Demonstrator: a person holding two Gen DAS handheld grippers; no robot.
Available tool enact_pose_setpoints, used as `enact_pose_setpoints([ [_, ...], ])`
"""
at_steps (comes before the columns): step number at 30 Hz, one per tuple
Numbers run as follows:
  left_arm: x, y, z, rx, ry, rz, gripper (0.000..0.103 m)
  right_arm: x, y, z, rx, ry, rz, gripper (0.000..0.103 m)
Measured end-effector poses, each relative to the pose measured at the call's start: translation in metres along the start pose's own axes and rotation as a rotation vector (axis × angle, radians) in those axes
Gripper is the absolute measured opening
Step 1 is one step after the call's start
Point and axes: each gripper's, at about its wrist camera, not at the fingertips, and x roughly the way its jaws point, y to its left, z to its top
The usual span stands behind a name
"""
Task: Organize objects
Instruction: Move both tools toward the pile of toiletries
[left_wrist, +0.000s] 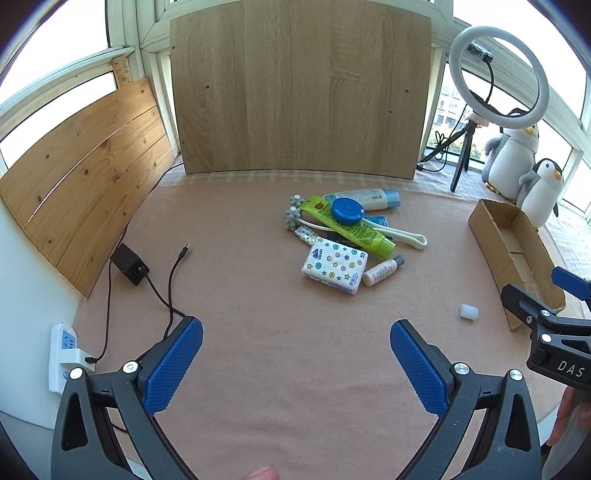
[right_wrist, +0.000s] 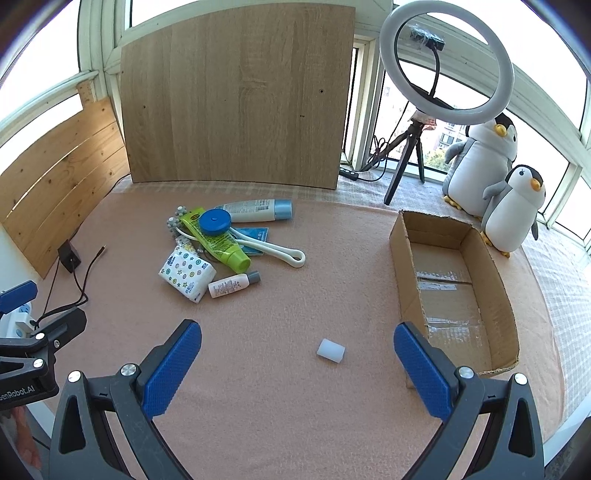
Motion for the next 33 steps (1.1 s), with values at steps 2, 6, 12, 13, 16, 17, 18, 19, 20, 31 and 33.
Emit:
enact_pose_setpoints([
  [2, -0.005, 0.001, 0.002, -0.005, -0.011, -0.003, 0.103, -0.001, 0.002, 0.000, -0.007, -0.002, 0.005, 0.103],
  [6, -0.013, -0.001, 0.005, 0.009, -0.034, 0.003, 0.103, -0.002, 0.006, 0.001, -0.014, -0.004, 0.010, 0.103],
  [12, -0.020, -0.003, 0.010, 0.018, -0.049, 0.000, 0.103, -0.004, 0.005, 0.000, -0.011, -0.006, 0.001, 0.103],
  [13, -0.021, -0.003, 0.011, 0.019, -0.051, 0.001, 0.103, -0.005, 0.004, 0.001, -0.010, -0.006, 0.000, 0.103],
  [16, -0.024, -0.003, 0.013, 0.017, -0.058, -0.001, 0.103, -0.006, 0.003, 0.001, -0.008, -0.009, -0.004, 0.103],
  [17, -0.025, -0.003, 0.013, 0.016, -0.059, -0.001, 0.103, -0.006, 0.003, 0.001, -0.008, -0.008, -0.005, 0.103],
  [18, -0.026, -0.003, 0.014, 0.016, -0.062, -0.001, 0.103, -0.007, 0.003, 0.001, -0.007, -0.010, -0.006, 0.103],
  [19, -0.028, -0.003, 0.014, 0.017, -0.064, -0.001, 0.103, -0.007, 0.003, 0.002, -0.008, -0.012, -0.007, 0.103],
  [20, -0.029, -0.003, 0.015, 0.018, -0.067, 0.000, 0.103, -0.007, 0.003, 0.002, -0.008, -0.012, -0.007, 0.103],
  [31, -0.064, -0.003, 0.029, 0.027, -0.144, -0.003, 0.103, -0.006, 0.008, 0.003, -0.023, -0.003, -0.003, 0.103],
  [33, -0.071, -0.002, 0.033, 0.031, -0.161, -0.003, 0.103, -0.004, 0.009, 0.003, -0.027, 0.000, -0.001, 0.103],
])
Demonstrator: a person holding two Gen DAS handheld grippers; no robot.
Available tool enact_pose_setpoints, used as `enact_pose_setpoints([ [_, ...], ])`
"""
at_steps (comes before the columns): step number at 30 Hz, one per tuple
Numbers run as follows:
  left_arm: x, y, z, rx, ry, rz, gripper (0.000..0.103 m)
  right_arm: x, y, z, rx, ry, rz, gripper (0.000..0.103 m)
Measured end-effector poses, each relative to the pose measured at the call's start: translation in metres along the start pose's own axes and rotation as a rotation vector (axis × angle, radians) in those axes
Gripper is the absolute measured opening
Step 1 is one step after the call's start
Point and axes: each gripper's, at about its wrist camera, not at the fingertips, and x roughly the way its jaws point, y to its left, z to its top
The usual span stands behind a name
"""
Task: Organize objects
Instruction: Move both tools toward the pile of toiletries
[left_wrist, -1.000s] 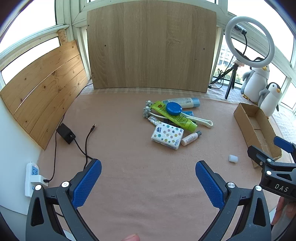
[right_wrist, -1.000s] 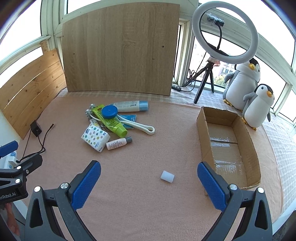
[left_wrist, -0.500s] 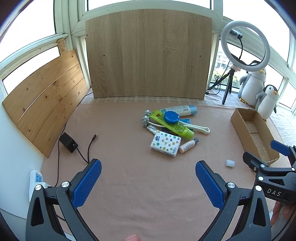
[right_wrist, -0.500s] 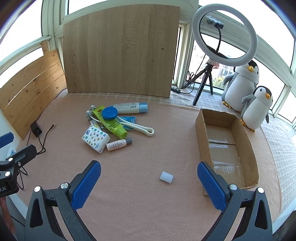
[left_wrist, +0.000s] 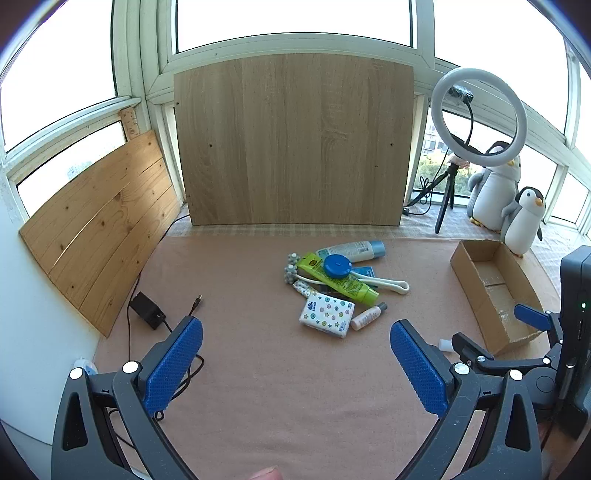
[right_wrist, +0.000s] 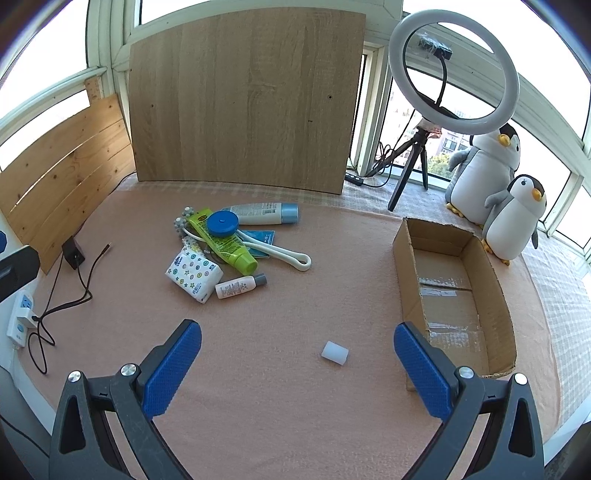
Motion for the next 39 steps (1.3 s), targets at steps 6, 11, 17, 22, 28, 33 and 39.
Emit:
enact_pose_setpoints([
  [6, 0.001, 0.004, 0.007, 0.000, -0.003, 0.003, 0.103, 0.007, 0.005, 0.002, -0.006, 0.011, 0.004, 0.103],
  [11, 0.011, 0.009, 0.010, -0.006, 0.013, 0.006, 0.103, 0.014, 0.010, 0.005, -0.013, 0.021, 0.011, 0.103],
  [17, 0.023, 0.016, 0.011, -0.011, 0.031, 0.011, 0.103, 0.024, 0.017, 0.009, -0.019, 0.034, 0.019, 0.103],
  [22, 0.028, 0.022, 0.012, -0.012, 0.046, 0.026, 0.103, 0.029, 0.023, 0.011, -0.025, 0.041, 0.026, 0.103],
  [28, 0.023, 0.022, 0.017, 0.016, 0.054, 0.097, 0.103, 0.029, 0.027, 0.012, -0.033, 0.038, 0.029, 0.103],
  [33, 0.016, 0.013, 0.021, 0.052, 0.108, 0.033, 0.103, 0.031, 0.029, 0.013, -0.051, 0.046, 0.015, 0.103],
  [39, 0.027, 0.005, 0.011, -0.055, 0.273, -0.246, 0.103, 0.031, 0.022, 0.010, -0.068, 0.055, -0.037, 0.103],
])
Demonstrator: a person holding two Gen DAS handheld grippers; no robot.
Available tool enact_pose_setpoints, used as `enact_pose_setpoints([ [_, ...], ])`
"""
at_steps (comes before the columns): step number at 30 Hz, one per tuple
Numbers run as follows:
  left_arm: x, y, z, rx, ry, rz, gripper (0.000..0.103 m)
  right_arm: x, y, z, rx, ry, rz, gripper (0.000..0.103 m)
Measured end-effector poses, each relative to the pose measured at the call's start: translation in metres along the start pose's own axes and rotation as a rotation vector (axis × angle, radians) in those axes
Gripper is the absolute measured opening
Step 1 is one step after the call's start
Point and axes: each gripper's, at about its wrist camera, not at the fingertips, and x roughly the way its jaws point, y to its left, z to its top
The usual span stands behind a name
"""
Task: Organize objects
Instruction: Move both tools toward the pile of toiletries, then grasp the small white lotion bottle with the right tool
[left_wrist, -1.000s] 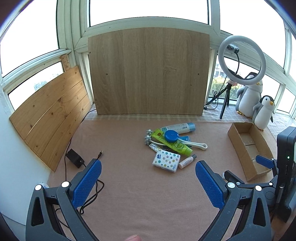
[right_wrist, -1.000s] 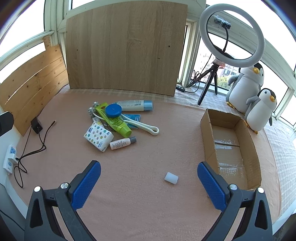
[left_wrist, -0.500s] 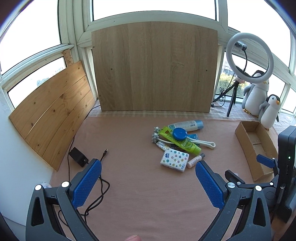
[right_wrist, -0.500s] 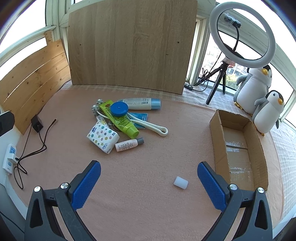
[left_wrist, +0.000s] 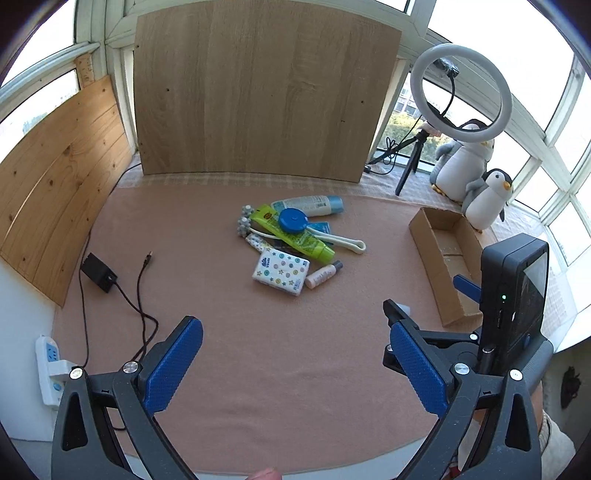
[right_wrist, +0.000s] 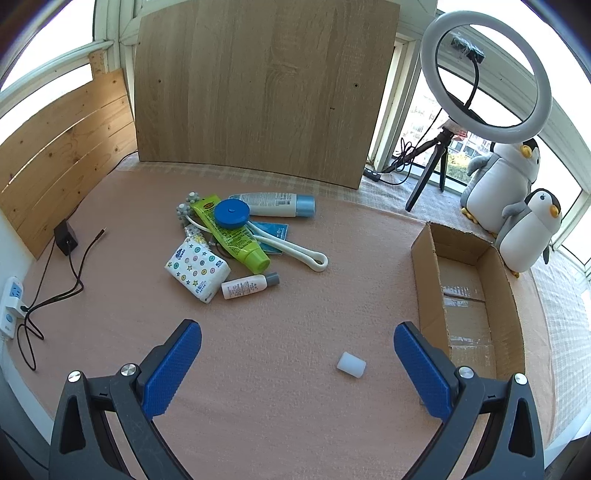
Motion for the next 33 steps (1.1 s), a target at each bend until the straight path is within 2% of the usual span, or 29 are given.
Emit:
enact_pose_setpoints([
  [2, 0.011, 0.002, -0.006, -0.040, 0.049, -0.093, 0.103, 0.002, -0.004, -0.003, -0.005, 0.014, -0.025, 0.103],
  [3, 0.018, 0.002, -0.010, -0.058, 0.068, -0.115, 0.103, 0.004, -0.006, -0.004, -0.008, 0.022, -0.036, 0.103],
  [10, 0.040, 0.006, -0.024, -0.074, 0.085, -0.068, 0.103, 0.016, -0.012, -0.015, -0.020, 0.074, -0.073, 0.103],
  [22, 0.048, 0.020, -0.016, -0.087, 0.095, -0.061, 0.103, 0.027, -0.003, -0.016, -0.043, 0.100, -0.063, 0.103],
  [25, 0.050, 0.023, -0.014, -0.086, 0.084, -0.036, 0.103, 0.029, -0.001, -0.015, -0.043, 0.101, -0.055, 0.103],
  [33, 0.060, 0.048, -0.006, -0.099, 0.046, 0.106, 0.103, 0.047, 0.004, -0.009, -0.040, 0.114, -0.012, 0.103],
])
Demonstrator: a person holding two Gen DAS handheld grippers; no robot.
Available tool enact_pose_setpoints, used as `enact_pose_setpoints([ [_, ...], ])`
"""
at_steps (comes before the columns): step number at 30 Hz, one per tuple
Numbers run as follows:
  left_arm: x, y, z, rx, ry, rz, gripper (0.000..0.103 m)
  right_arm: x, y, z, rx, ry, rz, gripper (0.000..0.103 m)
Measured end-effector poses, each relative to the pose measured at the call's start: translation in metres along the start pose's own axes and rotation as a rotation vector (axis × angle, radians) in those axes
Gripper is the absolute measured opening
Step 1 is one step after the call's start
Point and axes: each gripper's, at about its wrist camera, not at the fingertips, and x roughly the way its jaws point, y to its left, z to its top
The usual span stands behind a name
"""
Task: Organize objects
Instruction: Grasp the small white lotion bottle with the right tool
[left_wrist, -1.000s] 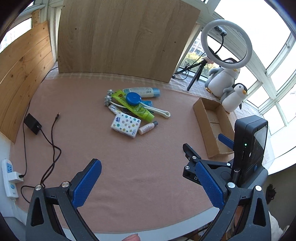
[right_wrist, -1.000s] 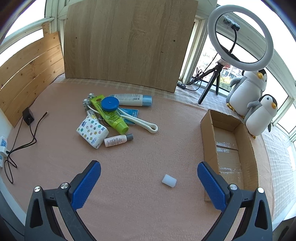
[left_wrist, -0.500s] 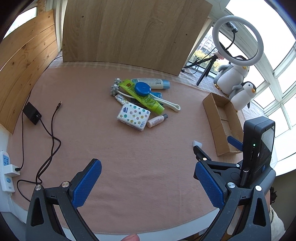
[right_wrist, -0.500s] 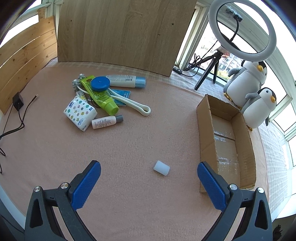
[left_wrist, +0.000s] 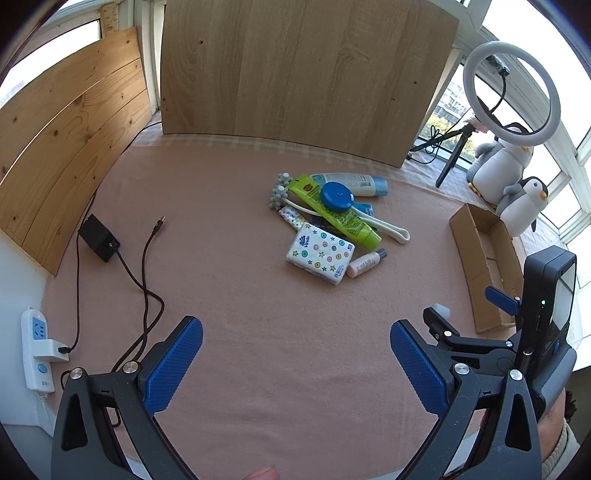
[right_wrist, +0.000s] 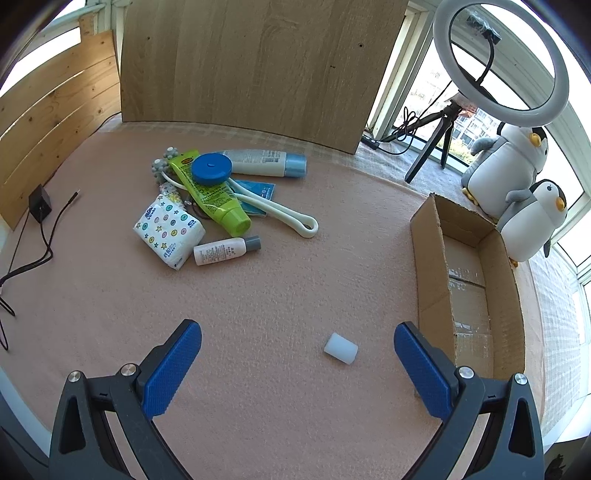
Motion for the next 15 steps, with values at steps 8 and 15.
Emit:
enact_pose_setpoints([
  [8, 0.009, 0.018, 0.009, 0.000, -0.014, 0.091, 0.103, 0.061, 0.027, 0.005, -0.019, 0.066, 0.117, 0.103],
  [15, 0.018, 0.037, 0.008, -0.030, -0.007, 0.144, 0.103, 0.105, 0.047, 0.009, -0.046, 0.076, 0.189, 0.103],
])
